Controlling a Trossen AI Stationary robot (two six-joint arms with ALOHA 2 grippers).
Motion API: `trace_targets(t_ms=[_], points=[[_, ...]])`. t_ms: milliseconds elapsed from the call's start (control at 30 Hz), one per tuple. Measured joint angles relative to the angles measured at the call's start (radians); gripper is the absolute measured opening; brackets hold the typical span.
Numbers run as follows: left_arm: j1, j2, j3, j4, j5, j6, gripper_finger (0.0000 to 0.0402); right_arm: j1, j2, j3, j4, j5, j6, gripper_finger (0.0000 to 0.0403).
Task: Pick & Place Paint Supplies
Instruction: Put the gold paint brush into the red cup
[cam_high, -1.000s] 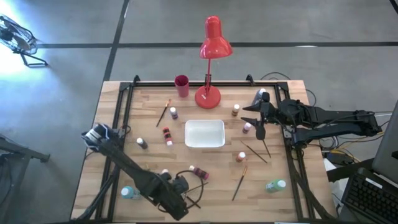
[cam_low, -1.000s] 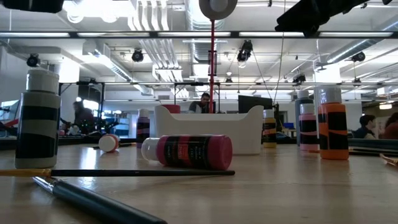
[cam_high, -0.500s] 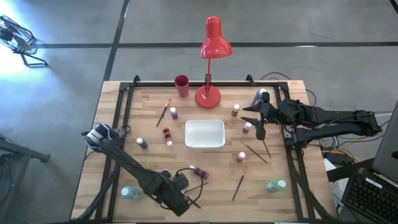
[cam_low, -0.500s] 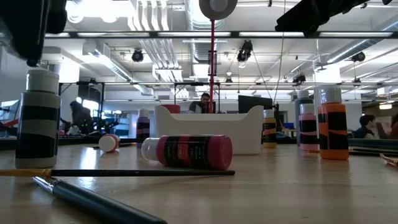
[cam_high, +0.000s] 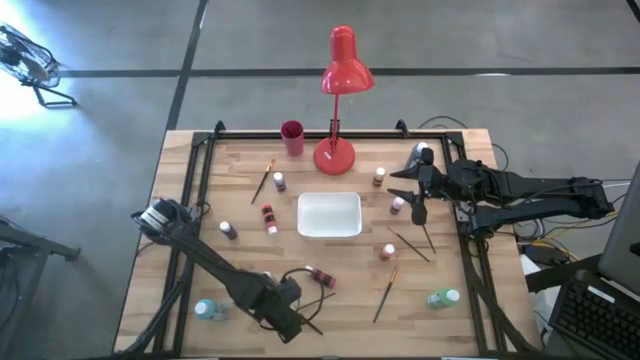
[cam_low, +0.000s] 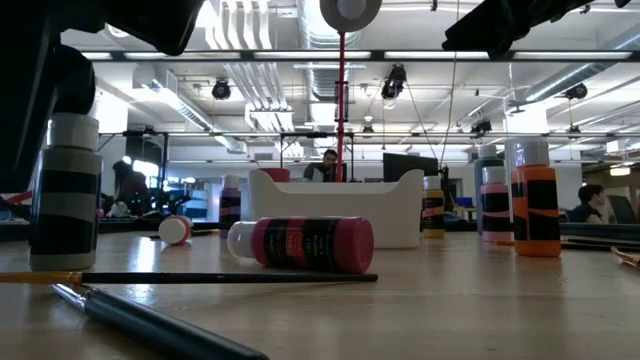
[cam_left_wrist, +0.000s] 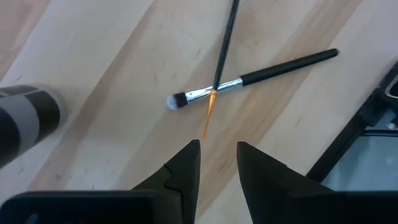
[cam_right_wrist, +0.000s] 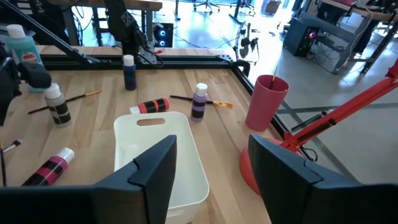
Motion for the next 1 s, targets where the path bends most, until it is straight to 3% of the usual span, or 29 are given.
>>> trace_targets(t_ms=[300, 567, 1000], points=[[0.003, -0.001, -0.007, 0.011, -0.019, 0.018, 0.0111, 0.000, 0.000, 0.000, 0.000, 0.000, 0.000, 0.0176], [0.003, 0.000, 0.015, 0.013, 0.008, 0.029, 0.0123, 0.000, 0.000, 0.000, 0.000, 0.000, 0.000, 0.0191], [-0.032, 0.010, 0.076, -0.061, 0.009, -0.121, 0.0122, 0.000, 0.000, 0.000, 0.000, 0.000, 0.003, 0.0193]])
